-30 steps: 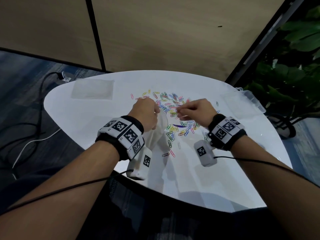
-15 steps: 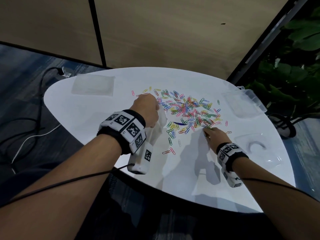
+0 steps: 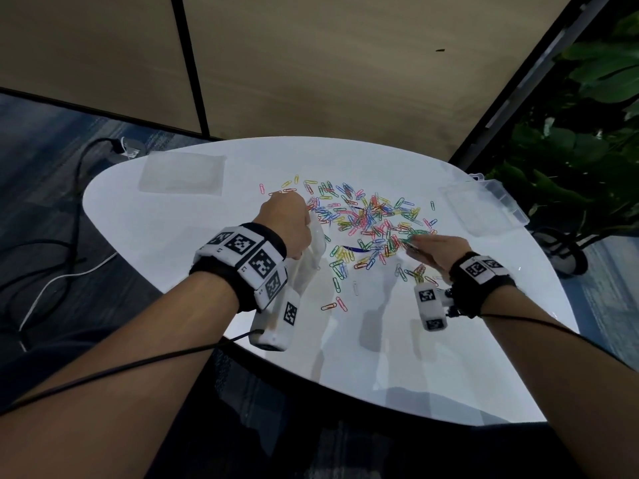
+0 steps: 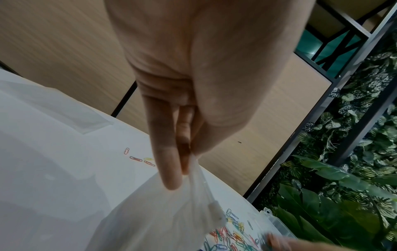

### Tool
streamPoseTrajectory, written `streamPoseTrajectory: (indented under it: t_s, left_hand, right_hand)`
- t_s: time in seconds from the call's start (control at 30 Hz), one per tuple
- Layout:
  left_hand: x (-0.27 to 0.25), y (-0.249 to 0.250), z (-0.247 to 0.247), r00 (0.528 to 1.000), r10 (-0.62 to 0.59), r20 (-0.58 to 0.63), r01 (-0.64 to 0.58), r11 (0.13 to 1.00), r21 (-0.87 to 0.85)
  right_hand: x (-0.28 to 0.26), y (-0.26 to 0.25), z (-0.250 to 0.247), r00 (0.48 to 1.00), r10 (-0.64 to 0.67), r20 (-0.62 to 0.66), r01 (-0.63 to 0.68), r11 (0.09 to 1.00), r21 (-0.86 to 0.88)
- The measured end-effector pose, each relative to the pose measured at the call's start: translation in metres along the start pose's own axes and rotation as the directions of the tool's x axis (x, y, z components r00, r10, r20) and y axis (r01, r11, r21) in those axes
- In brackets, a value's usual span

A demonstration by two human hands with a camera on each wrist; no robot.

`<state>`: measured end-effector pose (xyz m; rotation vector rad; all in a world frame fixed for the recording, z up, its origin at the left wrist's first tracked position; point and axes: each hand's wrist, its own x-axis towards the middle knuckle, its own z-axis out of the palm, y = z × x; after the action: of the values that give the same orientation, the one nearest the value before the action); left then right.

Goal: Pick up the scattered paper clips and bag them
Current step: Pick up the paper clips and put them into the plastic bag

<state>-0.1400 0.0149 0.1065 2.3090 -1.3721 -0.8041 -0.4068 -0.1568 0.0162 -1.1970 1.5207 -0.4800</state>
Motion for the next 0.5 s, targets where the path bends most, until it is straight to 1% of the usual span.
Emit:
streamPoseTrajectory:
  t_s: [0.03,0.07,0.1,0.17,0.23,0.27,0.33,0.43,0.5]
  left_hand:
    - [0.000,0.001,0.000,1.000,0.000,0.001,0.000,1.000,0.000]
    - [0.000,0.002,0.000,1.000,-0.002,0.003,0.002,1.000,-0.004]
    - [0.000,0.003,0.000,1.000,-0.002,0.004,0.002,1.000,-0.009]
    - [0.001,0.003,0.001,1.000,0.004,0.004,-0.004,1.000,-0.023]
    - [0.000,0.005,0.003,1.000,0.015,0.003,-0.015,0.999,-0.030]
    - [-0.001,0.005,0.004,1.000,0.022,-0.001,-0.022,0.999,-0.030]
    - [-0.001,0.005,0.006,0.999,0.035,-0.012,-0.035,0.999,-0.025]
    - [-0.001,0.004,0.006,0.999,0.040,-0.011,-0.041,0.998,-0.046]
    - [-0.001,0.002,0.007,0.999,0.040,-0.006,-0.041,0.996,-0.076]
  right_hand:
    - [-0.010,-0.011,0.011,0.997,-0.011,0.077,-0.003,0.984,0.177]
    - [-0.021,-0.023,0.023,0.987,-0.033,0.158,-0.021,0.945,0.326]
    - [-0.033,-0.035,0.036,0.969,-0.054,0.242,-0.053,0.908,0.416]
    - [-0.058,-0.053,0.063,0.914,-0.089,0.395,-0.122,0.870,0.478]
    - [-0.076,-0.061,0.089,0.870,-0.110,0.480,-0.158,0.861,0.483]
    - [-0.085,-0.064,0.101,0.857,-0.108,0.504,-0.171,0.863,0.475]
    - [-0.097,-0.065,0.118,0.861,-0.084,0.502,-0.159,0.893,0.421]
    - [-0.101,-0.061,0.131,0.909,-0.074,0.411,-0.073,0.941,0.331]
    - [-0.099,-0.059,0.136,0.924,-0.079,0.373,-0.026,0.963,0.268]
